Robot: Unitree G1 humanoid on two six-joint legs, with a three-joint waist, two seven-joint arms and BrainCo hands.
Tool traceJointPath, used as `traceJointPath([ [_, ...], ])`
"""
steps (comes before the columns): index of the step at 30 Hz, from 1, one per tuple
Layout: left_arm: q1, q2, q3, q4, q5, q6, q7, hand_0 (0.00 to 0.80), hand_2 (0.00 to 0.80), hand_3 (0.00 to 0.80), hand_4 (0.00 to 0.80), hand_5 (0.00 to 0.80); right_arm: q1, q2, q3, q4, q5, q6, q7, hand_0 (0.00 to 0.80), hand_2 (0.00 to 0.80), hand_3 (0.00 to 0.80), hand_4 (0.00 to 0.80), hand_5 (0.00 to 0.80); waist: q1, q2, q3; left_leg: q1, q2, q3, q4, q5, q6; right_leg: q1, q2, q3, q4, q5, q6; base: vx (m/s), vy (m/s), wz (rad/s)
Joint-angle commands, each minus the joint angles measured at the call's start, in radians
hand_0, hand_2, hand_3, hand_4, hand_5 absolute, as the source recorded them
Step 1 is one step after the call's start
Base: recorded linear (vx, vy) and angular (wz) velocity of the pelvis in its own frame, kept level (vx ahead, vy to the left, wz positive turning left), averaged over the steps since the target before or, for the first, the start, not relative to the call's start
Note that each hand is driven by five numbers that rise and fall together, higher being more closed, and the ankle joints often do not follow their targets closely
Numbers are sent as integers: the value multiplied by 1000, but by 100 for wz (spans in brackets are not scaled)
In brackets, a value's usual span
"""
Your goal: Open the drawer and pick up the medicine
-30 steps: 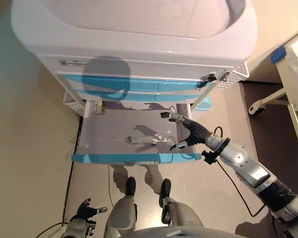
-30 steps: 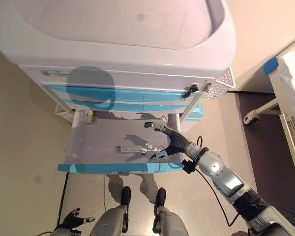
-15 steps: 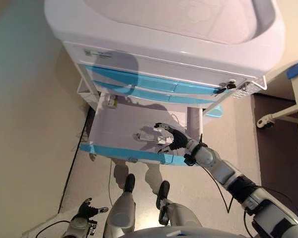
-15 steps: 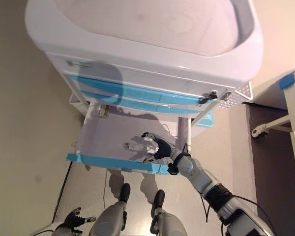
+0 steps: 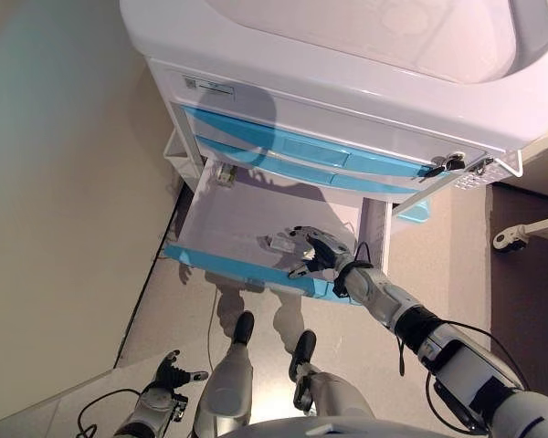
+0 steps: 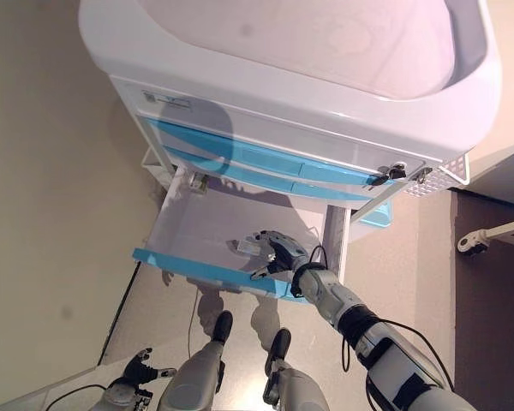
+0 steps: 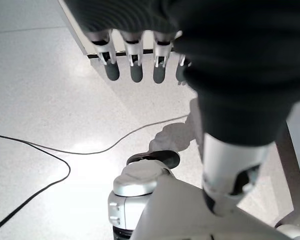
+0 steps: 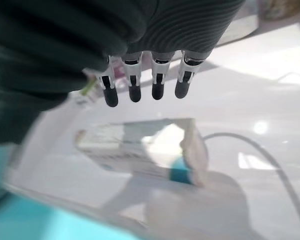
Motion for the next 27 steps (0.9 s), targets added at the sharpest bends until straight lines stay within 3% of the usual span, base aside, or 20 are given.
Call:
traceJointPath([
  [1,-25,-27,-32,24,-37,-12,24,0,0,0,0,0,-35,66,47,21,-67,39,-59,0,0,0,0,0,16,14,-10,-43,-56,-4,-23,26,43,-68,-40,-19,100,15,47,-10,5,5],
  [12,-40,-54,-62,20,-53,-14,53,0,0,0,0,0,-29,62,9,-2,-38,46,-133,0,0,0,0,0,3,33,-2,-49,-56,-4,-32,32,43,-80,-45,-21,102,18,48,-7,7,3],
  [16,-41,-59,-62,29,-59,-12,58,0,0,0,0,0,-19,80,-16,3,38,43,-139,0,0,0,0,0,-2,34,-5,-47,-54,1,-31,30,44,-83,-44,-14,104,17,47,0,0,0],
  [24,-32,-54,-40,34,-54,1,73,0,0,0,0,0,45,92,-115,-170,397,-25,-114,0,0,0,0,0,-15,33,-3,-31,-48,21,-36,27,46,-84,-43,2,111,18,45,2,2,-1],
  [27,-31,-53,-35,40,-49,5,75,0,0,0,0,0,47,87,-135,-200,460,-41,-116,0,0,0,0,0,-19,32,-7,-34,-47,24,-34,28,46,-88,-43,4,110,21,45,3,5,-5],
])
